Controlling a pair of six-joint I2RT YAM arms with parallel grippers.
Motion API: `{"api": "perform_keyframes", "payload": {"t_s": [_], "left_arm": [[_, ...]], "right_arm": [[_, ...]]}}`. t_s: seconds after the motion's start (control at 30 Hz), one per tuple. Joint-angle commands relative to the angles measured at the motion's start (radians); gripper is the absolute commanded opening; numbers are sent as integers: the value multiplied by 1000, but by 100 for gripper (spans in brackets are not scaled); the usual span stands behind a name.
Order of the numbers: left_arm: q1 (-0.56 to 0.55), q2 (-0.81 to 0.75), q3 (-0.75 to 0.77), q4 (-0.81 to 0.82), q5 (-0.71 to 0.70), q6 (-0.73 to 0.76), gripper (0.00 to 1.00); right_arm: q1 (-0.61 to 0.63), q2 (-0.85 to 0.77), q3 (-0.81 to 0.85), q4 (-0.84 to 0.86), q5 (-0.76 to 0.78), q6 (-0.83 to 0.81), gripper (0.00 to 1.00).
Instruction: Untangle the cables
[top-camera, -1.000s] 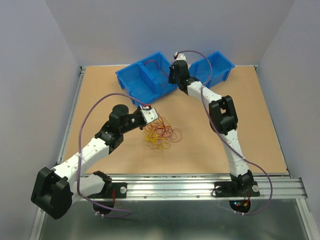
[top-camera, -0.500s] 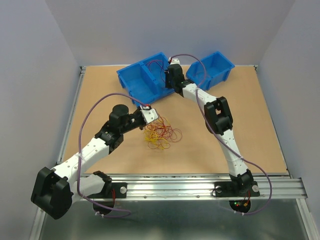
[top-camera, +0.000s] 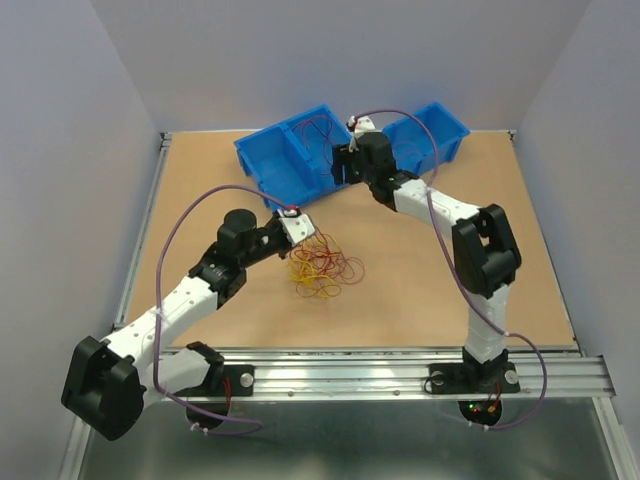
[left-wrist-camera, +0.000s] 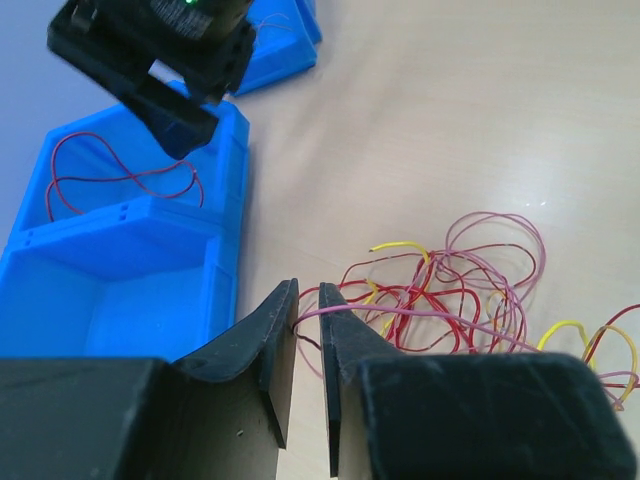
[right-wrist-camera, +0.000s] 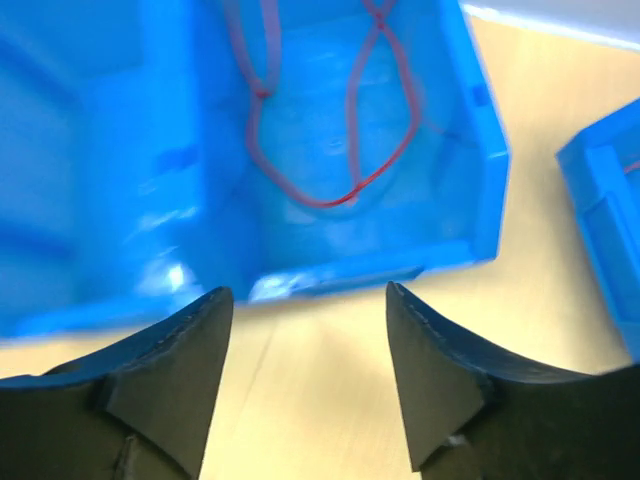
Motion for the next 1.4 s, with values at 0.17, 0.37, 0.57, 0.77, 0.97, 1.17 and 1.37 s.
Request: {"api": "perform_keyframes", "payload": {"t_s": [0.17,0.37,0.57,0.77,0.97,1.17,1.37], "left_arm": [[-2,-136,59,94,-107,-145,27],[0,-133,223,31,-121,-232,25],[-4,-55,457,-2,52,-378,23],[-5,0,492,16,48,-411,19],[-5,-58,243,157,-125,-311,39],[0,-66,116,251,-289,-311,41],[62,-58,111,283,-377,-423,45]], "right_arm": [[23,-456,-588,531,-457,-105,75],[63,-646,-883,761,-616,-52,79],[133,-763,-982,812,-659,-45,79],[150,-780,-980,780,-613,0,83],[236,-753,-768,182,-448,-33,100],[391,-786,-768,53,-348,-137,87],[512,-675,-678,-27,-296,-228,73]]}}
